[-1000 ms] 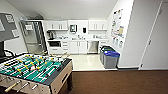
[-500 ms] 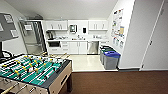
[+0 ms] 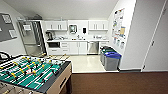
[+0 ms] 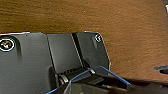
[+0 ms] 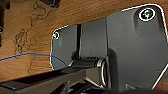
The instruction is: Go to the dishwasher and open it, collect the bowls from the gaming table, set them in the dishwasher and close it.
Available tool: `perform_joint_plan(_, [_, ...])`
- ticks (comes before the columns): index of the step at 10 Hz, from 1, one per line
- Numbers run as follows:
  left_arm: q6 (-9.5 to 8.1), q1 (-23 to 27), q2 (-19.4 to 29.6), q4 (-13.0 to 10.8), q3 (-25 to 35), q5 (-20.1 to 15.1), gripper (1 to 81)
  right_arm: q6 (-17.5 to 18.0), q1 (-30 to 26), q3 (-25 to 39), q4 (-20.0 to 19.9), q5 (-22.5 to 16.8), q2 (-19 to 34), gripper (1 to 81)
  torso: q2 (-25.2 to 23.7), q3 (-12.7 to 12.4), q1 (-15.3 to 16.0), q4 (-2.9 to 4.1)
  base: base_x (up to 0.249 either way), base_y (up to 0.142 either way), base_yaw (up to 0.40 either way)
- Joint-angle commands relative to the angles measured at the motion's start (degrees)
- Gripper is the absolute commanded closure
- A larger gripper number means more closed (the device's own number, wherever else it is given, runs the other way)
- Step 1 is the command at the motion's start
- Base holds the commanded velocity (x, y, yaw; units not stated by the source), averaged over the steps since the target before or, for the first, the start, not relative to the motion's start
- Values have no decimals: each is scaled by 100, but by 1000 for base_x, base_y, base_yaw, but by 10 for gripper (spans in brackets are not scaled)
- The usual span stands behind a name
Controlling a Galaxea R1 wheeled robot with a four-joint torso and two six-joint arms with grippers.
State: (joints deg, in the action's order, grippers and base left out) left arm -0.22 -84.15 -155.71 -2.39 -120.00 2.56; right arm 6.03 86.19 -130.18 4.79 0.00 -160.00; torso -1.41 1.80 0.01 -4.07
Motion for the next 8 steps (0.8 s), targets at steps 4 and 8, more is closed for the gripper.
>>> perform_joint_plan(4, [4, 324, 66, -60, 161, -282, 10, 3, -299, 38, 39, -281, 53, 10, 0, 0, 0, 0, 115, -15, 0])
perform_joint_plan(8, [4, 324, 58, -69, 170, -291, 10, 3, -299, 38, 39, -282, 45, 10, 0, 0, 5, 0, 91, -61, 0])
